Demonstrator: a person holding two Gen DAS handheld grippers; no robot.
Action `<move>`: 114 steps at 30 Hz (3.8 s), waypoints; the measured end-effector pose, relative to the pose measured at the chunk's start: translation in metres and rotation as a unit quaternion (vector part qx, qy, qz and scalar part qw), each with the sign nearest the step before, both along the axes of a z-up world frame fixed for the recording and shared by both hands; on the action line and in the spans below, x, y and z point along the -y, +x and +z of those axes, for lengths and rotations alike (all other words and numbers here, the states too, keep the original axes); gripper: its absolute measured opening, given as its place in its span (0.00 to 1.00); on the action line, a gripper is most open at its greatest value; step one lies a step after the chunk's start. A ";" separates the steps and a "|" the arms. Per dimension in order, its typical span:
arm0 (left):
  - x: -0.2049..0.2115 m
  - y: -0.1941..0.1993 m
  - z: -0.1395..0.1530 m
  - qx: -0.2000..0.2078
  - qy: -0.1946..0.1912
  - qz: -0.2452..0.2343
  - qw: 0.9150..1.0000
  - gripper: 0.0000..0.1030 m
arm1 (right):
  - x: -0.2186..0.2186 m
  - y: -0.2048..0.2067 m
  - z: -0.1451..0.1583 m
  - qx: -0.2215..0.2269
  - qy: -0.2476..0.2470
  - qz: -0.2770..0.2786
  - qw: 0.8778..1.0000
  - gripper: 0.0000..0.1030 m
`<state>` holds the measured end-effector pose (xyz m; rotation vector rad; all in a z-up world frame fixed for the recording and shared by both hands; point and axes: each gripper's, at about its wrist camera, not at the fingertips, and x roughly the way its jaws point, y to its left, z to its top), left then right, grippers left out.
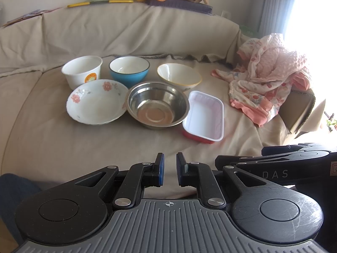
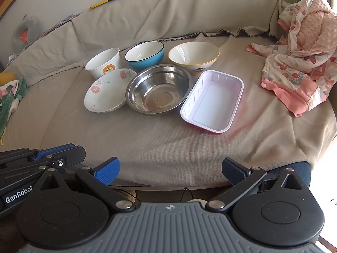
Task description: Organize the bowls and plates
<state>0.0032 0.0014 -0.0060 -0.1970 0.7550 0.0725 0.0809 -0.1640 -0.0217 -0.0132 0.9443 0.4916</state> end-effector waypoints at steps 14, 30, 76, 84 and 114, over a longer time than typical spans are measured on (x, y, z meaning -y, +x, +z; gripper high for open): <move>0.000 -0.001 -0.001 0.004 -0.001 0.001 1.000 0.14 | 0.001 0.001 0.001 0.003 0.002 0.000 1.000 1.00; -0.062 0.074 -0.023 0.046 -0.098 0.008 0.994 0.15 | -0.001 0.069 -0.011 0.047 0.074 -0.004 0.996 1.00; 0.034 0.383 -0.114 -0.211 -0.017 -0.187 0.959 0.15 | 0.068 0.215 -0.145 -0.053 0.138 -0.053 0.988 0.51; 0.067 0.403 -0.116 -0.205 -0.119 -0.209 0.949 0.15 | 0.083 0.236 -0.115 0.023 0.118 -0.070 0.990 0.51; 0.064 0.421 -0.117 -0.234 -0.063 -0.191 0.951 0.25 | 0.112 0.260 -0.132 -0.065 0.135 -0.076 0.986 0.53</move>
